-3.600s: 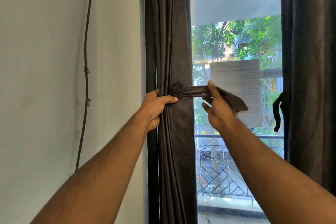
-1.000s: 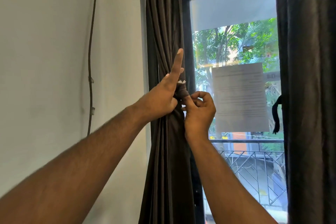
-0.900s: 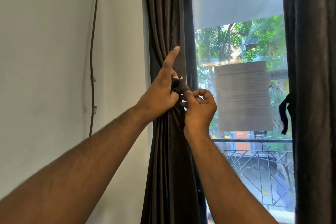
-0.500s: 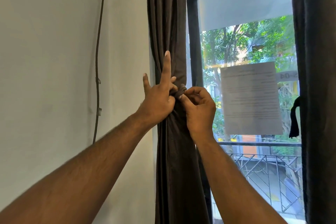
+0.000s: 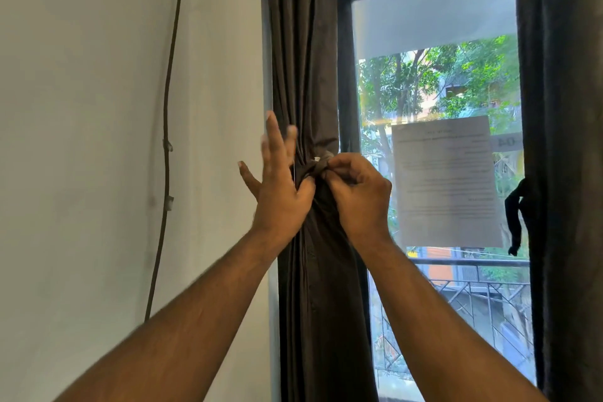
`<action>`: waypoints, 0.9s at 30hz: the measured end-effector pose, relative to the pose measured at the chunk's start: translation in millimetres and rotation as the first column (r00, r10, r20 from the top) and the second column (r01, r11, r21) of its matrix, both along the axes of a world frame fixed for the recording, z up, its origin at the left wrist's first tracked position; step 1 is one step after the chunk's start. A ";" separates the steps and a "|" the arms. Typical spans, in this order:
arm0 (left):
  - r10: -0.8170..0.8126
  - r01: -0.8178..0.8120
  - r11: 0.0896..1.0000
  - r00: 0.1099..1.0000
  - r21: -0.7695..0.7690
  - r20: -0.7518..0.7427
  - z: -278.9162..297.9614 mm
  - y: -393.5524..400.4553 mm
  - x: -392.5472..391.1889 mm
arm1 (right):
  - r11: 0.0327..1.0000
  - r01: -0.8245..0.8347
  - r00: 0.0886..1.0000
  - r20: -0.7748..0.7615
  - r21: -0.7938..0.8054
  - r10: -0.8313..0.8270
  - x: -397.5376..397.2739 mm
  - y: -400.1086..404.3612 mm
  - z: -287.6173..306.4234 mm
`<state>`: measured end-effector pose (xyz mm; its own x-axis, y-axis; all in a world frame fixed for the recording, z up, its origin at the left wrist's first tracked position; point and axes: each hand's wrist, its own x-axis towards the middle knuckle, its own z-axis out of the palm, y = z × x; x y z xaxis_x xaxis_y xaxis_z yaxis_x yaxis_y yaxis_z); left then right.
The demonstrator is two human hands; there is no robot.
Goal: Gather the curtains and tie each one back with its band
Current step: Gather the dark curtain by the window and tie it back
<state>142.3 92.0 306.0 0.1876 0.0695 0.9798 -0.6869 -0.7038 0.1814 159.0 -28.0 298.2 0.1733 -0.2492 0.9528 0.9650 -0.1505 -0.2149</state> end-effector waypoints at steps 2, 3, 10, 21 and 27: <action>-0.101 0.089 0.989 0.990 -0.118 -0.101 4.8 3.0 3.7 | 0.999 -0.027 0.999 -0.028 0.022 0.028 1.3 1.3 2.5; -0.274 0.234 0.954 0.934 -0.189 -0.228 6.4 5.4 4.5 | 0.998 -0.050 0.998 -0.044 0.024 0.051 1.7 1.6 2.6; -0.790 0.572 0.612 0.473 -0.546 -0.391 6.8 2.6 11.6 | 0.996 -0.082 0.983 -0.159 0.046 0.088 8.9 -10.4 -8.5; -0.790 0.647 0.583 0.311 -0.491 -0.528 32.7 6.6 18.7 | 0.960 -0.219 0.929 -0.263 0.174 0.259 10.5 -14.1 -12.5; -0.911 0.691 0.400 0.227 -0.602 -0.345 33.2 9.2 21.1 | 0.907 -0.283 0.834 -0.388 0.311 0.393 11.6 -13.6 -20.4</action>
